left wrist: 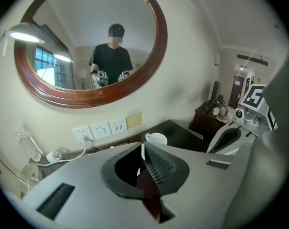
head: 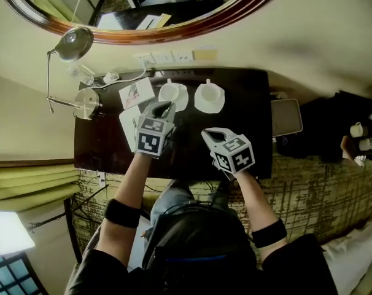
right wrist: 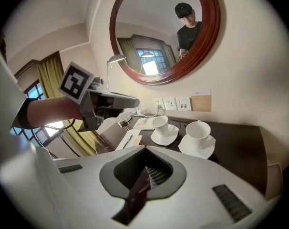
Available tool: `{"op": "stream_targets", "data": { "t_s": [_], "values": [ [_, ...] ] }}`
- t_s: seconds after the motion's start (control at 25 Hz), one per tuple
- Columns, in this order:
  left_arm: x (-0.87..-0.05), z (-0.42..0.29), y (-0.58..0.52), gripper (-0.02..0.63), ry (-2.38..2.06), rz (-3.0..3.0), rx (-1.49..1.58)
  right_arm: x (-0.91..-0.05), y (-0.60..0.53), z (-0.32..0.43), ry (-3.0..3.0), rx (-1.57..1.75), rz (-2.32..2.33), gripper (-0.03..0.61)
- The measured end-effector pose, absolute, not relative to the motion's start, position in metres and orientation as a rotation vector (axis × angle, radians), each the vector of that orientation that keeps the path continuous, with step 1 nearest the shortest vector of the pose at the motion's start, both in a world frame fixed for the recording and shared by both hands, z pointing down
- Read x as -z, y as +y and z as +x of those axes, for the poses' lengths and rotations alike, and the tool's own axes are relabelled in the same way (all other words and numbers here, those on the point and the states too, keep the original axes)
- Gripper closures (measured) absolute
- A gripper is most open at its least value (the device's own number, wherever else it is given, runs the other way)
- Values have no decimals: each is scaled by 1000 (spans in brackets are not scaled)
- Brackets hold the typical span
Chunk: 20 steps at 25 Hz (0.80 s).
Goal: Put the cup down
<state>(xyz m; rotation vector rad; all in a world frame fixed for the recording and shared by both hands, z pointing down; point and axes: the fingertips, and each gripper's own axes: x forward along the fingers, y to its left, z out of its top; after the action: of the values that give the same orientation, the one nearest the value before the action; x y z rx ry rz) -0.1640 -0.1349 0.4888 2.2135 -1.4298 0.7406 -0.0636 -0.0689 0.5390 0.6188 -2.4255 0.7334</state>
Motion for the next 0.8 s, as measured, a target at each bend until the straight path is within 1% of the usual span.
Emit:
{"op": "stream_targets", "data": {
  "t_s": [0.04,0.44,0.8],
  "values": [
    [-486,-164,-126,603,-1455,2198,-726,-536,-69,-56,-2428,-738,640,578],
    [-487,-164,-48,603,-1533,2042,-533,-510,-69,14,-2465,-717,814,578],
    [-509,-166,3,603,-1539,1961,-497,-514,-61,76,-2406,-670,980,578]
  ]
}}
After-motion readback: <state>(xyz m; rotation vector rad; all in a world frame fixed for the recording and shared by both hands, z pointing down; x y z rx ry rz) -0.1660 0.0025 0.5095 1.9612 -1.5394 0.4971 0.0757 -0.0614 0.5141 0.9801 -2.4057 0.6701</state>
